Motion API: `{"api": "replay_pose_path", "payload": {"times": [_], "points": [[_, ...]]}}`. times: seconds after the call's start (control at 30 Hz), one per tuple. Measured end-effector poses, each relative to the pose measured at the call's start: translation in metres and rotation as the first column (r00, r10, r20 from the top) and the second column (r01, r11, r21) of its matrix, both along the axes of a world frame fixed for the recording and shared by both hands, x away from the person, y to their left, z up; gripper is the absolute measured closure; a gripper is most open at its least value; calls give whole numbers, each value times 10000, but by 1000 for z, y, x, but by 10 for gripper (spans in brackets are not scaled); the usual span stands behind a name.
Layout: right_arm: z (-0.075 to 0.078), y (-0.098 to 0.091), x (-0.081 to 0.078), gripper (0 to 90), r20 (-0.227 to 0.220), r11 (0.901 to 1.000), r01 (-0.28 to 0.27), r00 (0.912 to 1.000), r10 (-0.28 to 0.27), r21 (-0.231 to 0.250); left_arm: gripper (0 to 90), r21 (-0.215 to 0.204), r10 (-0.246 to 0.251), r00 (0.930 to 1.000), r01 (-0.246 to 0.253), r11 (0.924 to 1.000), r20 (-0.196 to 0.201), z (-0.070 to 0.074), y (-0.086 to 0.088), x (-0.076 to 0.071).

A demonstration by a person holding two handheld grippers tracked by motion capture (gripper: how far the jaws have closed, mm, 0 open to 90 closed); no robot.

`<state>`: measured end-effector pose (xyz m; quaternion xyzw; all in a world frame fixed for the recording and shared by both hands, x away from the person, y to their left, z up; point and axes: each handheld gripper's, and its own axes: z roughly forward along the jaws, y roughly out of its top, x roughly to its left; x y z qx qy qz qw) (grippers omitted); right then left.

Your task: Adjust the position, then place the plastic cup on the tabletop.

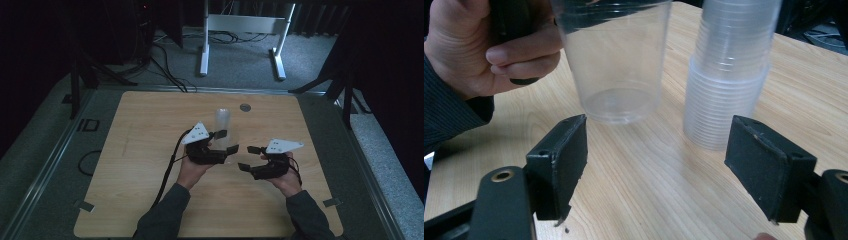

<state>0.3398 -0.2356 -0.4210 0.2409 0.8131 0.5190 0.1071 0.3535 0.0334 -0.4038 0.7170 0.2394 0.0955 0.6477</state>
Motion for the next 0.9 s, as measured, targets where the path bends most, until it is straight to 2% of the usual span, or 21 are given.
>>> {"api": "replay_pose_path", "payload": {"times": [0.47, 0.63, 0.9], "points": [[-3, -10, -1, 248, -59, 9989, 339, 9994, -338, 328, 276, 129, 243, 9997, -244, 9996, 72, -7, 7, 0], [-4, -10, -3, 248, -32, 9991, 390, 9992, -390, 178, 276, 248, 240, 9997, -242, 9994, 95, -10, 7, -1], [-5, -13, -4, 248, -30, 9986, 487, 9988, -486, 226, 276, 271, 298, 9995, -300, 9992, 55, -14, 8, -1]]}}
